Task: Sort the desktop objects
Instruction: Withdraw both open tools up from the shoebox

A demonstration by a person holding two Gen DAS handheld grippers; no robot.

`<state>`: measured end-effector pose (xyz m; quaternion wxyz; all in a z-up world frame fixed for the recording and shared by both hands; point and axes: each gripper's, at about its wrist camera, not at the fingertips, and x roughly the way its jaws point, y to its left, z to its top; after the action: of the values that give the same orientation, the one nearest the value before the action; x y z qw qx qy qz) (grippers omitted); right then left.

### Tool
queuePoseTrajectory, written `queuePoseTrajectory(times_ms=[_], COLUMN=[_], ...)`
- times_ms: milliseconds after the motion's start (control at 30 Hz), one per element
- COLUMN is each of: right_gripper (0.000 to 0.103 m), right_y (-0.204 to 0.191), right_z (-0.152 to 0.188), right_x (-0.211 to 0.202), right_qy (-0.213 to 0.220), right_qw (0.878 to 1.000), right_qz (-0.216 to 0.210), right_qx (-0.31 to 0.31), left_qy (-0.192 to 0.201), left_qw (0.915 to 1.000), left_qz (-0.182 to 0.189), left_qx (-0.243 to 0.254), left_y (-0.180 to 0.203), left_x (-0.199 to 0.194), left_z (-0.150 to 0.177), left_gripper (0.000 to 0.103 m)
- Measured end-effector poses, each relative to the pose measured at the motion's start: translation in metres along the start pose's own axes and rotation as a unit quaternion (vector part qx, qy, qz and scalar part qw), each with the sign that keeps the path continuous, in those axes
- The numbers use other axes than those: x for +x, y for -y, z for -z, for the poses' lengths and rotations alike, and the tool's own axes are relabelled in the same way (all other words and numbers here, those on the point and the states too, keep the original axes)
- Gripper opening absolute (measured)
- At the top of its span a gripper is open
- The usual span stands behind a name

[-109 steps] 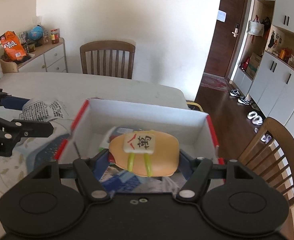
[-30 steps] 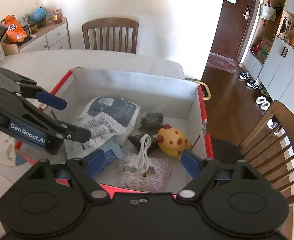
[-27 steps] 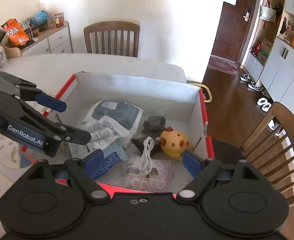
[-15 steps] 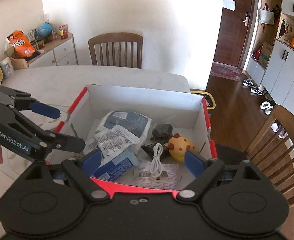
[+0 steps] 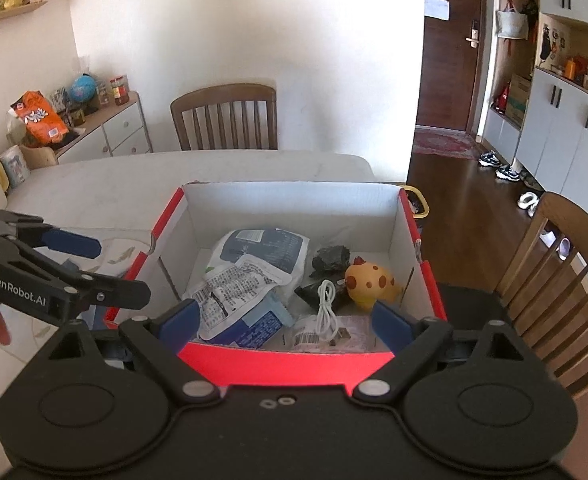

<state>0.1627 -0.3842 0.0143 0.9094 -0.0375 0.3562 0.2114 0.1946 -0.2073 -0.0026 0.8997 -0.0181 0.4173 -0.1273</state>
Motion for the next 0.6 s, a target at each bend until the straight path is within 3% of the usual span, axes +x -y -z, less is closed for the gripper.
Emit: queuePoseTrajectory(times_ms=[600], right_gripper=[0.093], right_y=[-0.015], right_z=[0.02], right_x=[-0.025], right_qy=[0.006], right_qw=[1.0], right_qz=[0.008], right_qx=[0.0], left_qy=[0.01], left_qw=[0.9997], left_qz=[0.015], left_qx=[0.015], left_y=[0.015], left_x=[-0.029], left_z=[0.03], left_gripper=[0.102])
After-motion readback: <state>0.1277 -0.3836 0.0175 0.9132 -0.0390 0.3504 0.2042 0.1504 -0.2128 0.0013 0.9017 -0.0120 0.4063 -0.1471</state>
